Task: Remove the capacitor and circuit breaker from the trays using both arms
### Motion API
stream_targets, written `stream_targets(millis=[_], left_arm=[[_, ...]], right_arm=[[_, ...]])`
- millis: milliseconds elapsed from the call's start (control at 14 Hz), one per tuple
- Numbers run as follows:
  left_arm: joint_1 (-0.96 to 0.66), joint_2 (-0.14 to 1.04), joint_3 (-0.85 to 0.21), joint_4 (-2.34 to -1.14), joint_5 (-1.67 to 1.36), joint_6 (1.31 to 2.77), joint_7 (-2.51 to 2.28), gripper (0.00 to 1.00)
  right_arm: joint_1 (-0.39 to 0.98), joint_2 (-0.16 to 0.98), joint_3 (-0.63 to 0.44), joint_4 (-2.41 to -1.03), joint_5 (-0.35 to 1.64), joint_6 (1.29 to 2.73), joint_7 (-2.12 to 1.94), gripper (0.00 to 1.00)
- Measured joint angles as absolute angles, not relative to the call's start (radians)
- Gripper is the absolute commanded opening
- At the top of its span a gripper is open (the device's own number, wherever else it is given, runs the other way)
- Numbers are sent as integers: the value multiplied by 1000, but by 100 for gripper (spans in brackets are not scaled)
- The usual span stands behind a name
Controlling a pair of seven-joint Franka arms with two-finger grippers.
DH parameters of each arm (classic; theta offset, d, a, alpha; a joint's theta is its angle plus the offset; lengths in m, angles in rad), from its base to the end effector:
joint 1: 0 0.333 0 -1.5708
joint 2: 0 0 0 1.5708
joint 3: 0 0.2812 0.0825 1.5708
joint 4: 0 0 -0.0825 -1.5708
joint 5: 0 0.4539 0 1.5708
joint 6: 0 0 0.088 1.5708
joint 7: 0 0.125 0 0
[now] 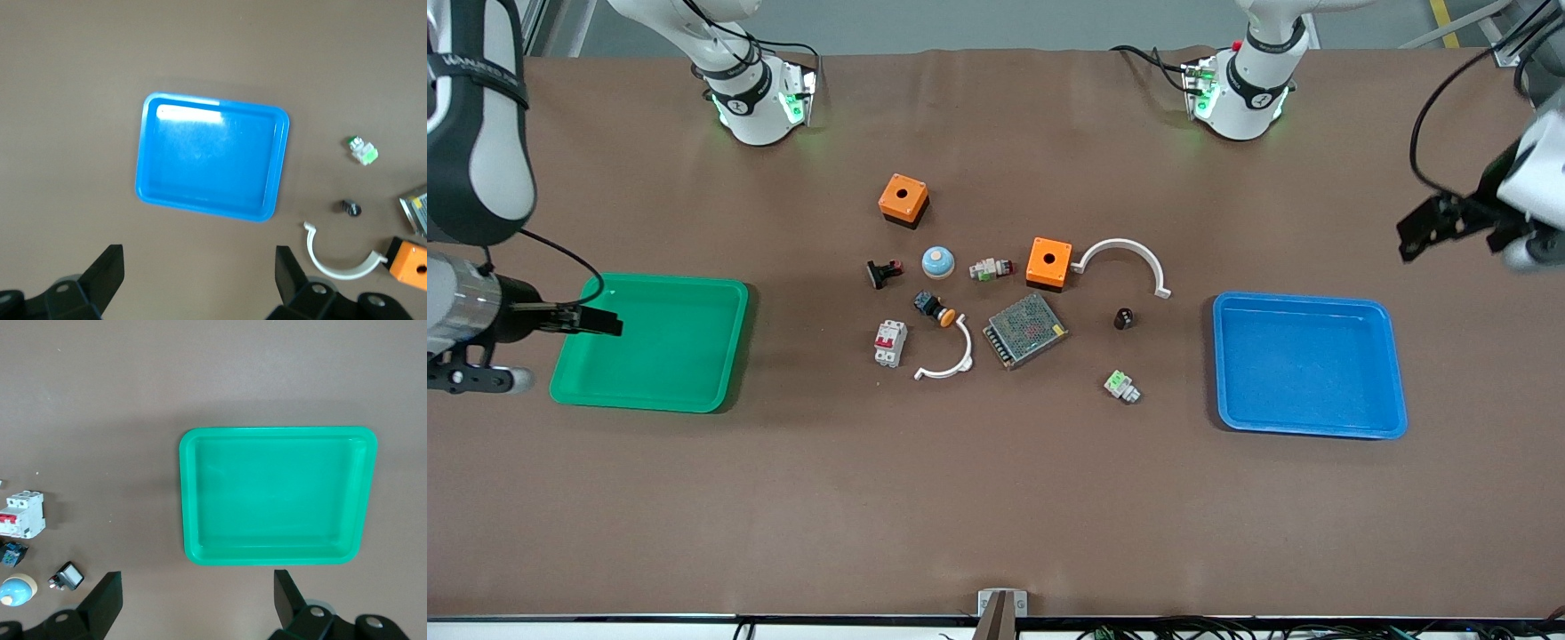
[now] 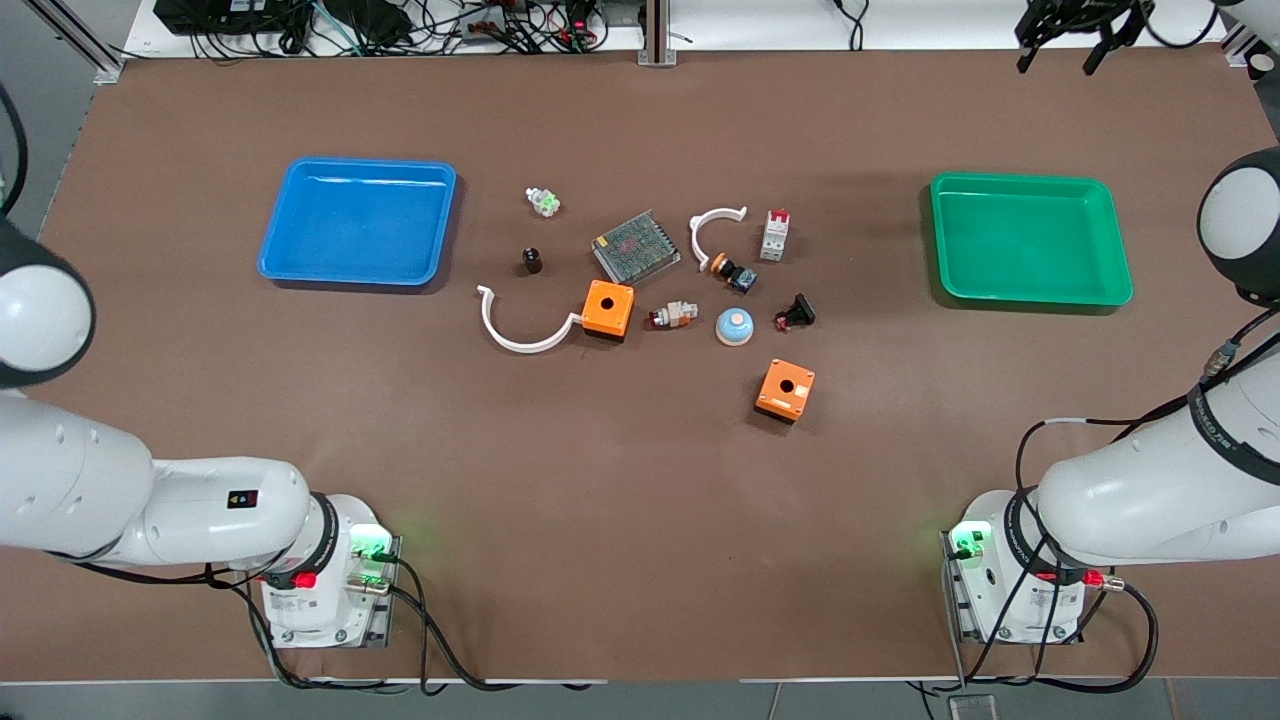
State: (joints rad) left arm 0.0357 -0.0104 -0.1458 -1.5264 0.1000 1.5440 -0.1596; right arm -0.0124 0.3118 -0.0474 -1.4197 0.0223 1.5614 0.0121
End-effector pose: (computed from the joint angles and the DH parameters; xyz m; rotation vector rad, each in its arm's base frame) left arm 0.6173 -0.0559 0.6004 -3.0431 -0.0815 -0.0628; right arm 0.6907 -0.0353 0.4463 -3.1167 0.1131 0.2650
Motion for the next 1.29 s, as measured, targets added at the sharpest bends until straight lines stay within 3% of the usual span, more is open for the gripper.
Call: stream_targets(millis=[643, 1071, 1286], left_arm=[[35, -65, -143, -1574, 47, 1528, -159, 100], [35, -67, -143, -1577, 12, 1528, -156, 100], [35, -70, -143, -1578, 7, 1524, -149, 100]], right_arm=[[-12, 301, -34, -1392, 23, 1511, 12, 100], [26, 137, -32, -1608, 22, 1638, 12, 100], [31, 83, -45, -1644, 21, 1639, 12, 100]])
